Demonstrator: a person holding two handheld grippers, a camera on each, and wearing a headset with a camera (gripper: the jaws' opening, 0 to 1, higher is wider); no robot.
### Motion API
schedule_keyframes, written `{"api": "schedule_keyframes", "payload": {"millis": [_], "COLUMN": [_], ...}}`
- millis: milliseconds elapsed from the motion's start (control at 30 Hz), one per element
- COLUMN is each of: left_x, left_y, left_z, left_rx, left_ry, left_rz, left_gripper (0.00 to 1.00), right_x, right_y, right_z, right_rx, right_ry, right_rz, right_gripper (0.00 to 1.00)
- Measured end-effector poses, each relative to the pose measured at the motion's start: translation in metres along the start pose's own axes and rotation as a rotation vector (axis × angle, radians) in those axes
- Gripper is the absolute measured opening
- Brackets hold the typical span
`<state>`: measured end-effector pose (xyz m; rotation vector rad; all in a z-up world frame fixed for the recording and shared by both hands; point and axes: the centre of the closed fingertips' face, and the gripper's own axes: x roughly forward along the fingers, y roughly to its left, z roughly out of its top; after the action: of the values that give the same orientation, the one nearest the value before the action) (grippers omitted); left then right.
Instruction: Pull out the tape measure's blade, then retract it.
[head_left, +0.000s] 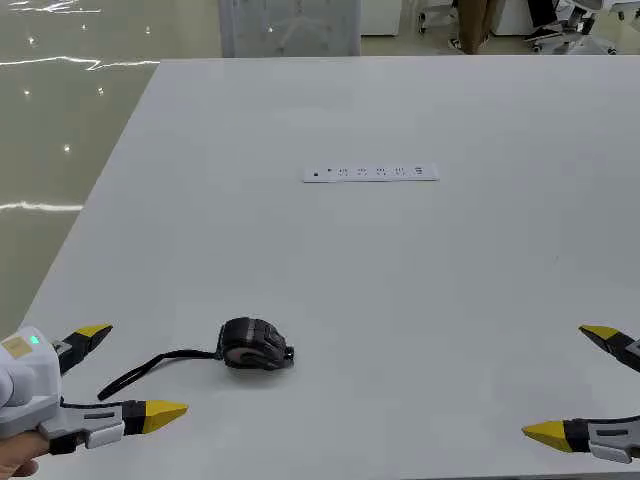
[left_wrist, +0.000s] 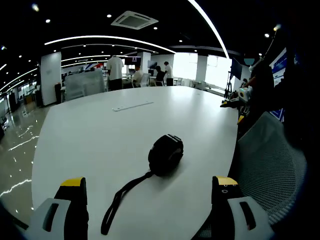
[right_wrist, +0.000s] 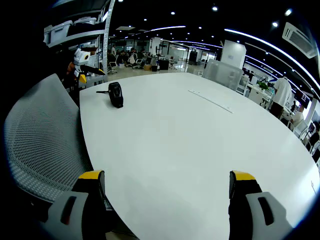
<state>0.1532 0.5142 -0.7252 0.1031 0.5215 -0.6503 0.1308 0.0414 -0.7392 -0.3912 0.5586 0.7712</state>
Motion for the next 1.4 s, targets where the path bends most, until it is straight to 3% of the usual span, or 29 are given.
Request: {"api": "schedule_keyframes", "payload": {"millis": [333, 467, 800, 967, 1033, 1133, 1400], "left_x": [-0.002, -0.002, 0.005, 0.007, 0.008, 0.011, 0.027], "left_y": [-0.003, -0.002, -0.004, -0.01, -0.01, -0.012, -0.019], "left_z": [0.001, 0.005, 0.01, 0.01, 0.009, 0.01, 0.019], "left_rx": [0.0, -0.013, 0.02, 0.017, 0.029, 0.035, 0.14], "left_ry": [0.002, -0.016, -0.012, 0.011, 0.031, 0.063, 0.136], "left_rz": [-0.015, -0.02, -0.032, -0.064, -0.071, -0.096, -0.16], "left_gripper": [1.0, 1.0, 1.0, 1.0, 1.0, 1.0, 1.0], "right_x": [0.001, 0.001, 0.0, -0.001, 0.001, 0.003, 0.015], "right_y": [0.002, 0.002, -0.001, -0.004, -0.004, -0.005, -0.001], "right_z": [0.003, -0.001, 0.004, 0.013, 0.014, 0.019, 0.032], "right_rx": [0.01, -0.019, -0.032, -0.028, -0.099, -0.106, -0.116], "right_ry": [-0.009, 0.018, 0.017, 0.001, 0.022, 0.017, 0.0], "right_rz": [0.013, 0.014, 0.016, 0.001, 0.005, 0.014, 0.048], "right_gripper": [1.0, 1.0, 1.0, 1.0, 1.0, 1.0, 1.0]}}
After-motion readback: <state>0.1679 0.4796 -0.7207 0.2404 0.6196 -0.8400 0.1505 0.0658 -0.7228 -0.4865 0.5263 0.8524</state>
